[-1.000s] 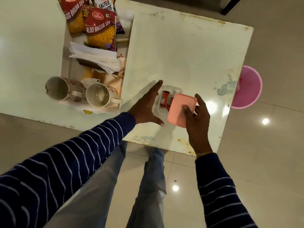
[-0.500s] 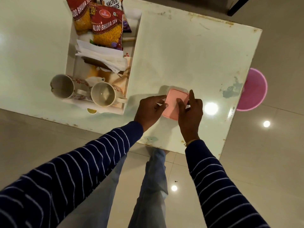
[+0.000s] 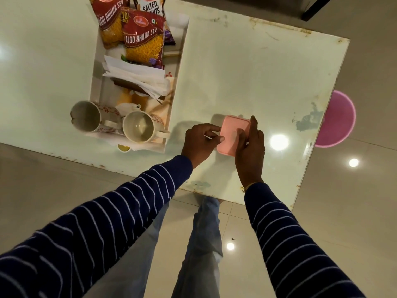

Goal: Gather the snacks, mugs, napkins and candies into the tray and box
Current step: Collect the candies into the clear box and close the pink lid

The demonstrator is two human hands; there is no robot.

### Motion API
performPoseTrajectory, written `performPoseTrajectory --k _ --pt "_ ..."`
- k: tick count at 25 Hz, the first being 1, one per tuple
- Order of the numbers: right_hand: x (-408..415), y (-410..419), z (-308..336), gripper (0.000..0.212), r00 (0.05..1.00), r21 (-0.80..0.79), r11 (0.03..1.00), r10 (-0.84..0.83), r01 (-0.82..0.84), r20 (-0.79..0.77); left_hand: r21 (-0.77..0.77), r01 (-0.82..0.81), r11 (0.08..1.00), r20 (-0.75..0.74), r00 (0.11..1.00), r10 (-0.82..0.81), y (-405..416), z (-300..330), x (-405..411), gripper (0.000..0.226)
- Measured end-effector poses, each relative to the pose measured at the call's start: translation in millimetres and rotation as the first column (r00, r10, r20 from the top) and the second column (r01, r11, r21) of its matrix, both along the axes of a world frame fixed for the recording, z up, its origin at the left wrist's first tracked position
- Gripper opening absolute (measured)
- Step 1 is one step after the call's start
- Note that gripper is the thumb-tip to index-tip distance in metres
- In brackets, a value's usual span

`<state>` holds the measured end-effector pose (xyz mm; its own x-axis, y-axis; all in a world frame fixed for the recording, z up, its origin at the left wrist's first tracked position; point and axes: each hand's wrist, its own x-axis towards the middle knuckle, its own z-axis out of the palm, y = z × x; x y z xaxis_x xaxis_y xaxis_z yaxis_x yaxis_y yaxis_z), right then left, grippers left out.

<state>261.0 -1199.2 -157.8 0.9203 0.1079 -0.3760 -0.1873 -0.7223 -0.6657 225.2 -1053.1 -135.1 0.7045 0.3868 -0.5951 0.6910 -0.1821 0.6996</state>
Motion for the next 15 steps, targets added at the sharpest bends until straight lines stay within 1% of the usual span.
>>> performPoseTrajectory --k 4,7,9,10,12,13,15 --pt "-5.5 2.4 -3.9 0.047 0.998 0.0 0.998 -0.066 0.066 0.009 0.062 0.032 0.998 0.0 0.999 -0.032 -3.1 -0.4 4.1 0.022" --pt "0.6 6.8 -0.6 0.043 0.998 -0.072 0.997 -0.035 0.031 -0.05 0.118 0.031 0.993 0.012 0.999 -0.032 -5.4 0.0 9.8 0.015" --pt "6.6 4.7 9.5 0.038 0.994 -0.043 0.998 -0.048 0.043 -0.1 0.115 0.04 0.993 -0.003 0.999 -0.04 -6.9 4.4 10.7 0.014" --pt "9.1 3.1 11.6 0.034 0.995 -0.007 0.999 -0.044 0.044 -0.084 0.107 0.049 0.993 -0.008 0.999 -0.049 -5.7 8.9 10.2 0.013" --pt "10.6 5.8 13.4 0.027 1.0 0.038 0.999 -0.009 0.009 0.005 0.094 0.055 0.994 0.013 0.998 -0.056 1.4 16.0 9.8 0.013" --pt "11.9 8.4 13.9 0.025 0.999 0.042 0.999 0.003 -0.004 0.041 0.113 0.043 0.993 0.036 0.998 -0.048 7.0 17.3 10.9 0.012" --pt "19.8 16.3 17.3 0.027 0.998 0.051 0.999 0.0 -0.003 0.065 0.144 0.015 0.989 0.101 0.994 -0.03 19.8 21.4 13.9 0.011"
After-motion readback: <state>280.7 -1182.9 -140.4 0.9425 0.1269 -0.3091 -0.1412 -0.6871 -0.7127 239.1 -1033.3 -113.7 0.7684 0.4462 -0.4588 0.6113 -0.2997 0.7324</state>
